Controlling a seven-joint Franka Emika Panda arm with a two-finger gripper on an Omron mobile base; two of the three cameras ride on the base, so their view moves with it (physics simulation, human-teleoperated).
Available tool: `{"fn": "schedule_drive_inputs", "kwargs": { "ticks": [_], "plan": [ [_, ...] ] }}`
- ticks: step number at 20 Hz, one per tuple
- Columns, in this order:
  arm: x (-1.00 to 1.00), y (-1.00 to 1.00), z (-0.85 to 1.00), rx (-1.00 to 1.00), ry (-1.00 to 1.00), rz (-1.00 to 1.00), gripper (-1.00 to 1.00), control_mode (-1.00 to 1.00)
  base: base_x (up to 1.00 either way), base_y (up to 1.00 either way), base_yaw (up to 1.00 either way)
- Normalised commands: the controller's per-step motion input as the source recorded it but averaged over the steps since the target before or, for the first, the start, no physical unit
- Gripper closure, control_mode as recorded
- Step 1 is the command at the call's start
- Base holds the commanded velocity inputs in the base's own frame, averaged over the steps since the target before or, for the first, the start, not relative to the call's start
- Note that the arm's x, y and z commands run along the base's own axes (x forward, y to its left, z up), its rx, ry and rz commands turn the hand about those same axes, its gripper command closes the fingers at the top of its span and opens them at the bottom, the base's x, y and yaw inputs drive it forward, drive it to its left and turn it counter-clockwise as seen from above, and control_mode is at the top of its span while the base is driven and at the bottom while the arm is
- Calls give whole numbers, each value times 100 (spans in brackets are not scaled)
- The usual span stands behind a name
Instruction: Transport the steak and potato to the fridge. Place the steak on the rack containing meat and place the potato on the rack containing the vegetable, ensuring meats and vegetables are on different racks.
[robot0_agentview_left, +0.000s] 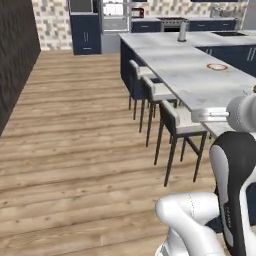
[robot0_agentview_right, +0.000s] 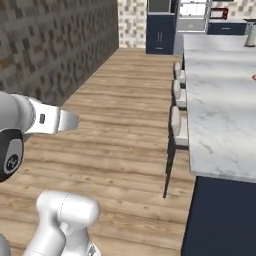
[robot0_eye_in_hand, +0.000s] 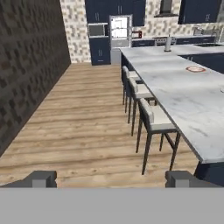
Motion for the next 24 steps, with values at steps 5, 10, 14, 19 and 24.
{"fn": "schedule_drive_inputs", "kwargs": {
  "ticks": [5,10,14,19,24],
  "plan": [
    [0,0,0,0,0,0,-100,100,-100,-94,49],
    [0,0,0,0,0,0,-100,100,-100,-75,69],
    [0,0,0,0,0,0,-100,100,-97,-67,73],
    [0,0,0,0,0,0,-100,100,-100,-30,66],
    [0,0,0,0,0,0,-100,100,-100,-37,59]
  ]
}}
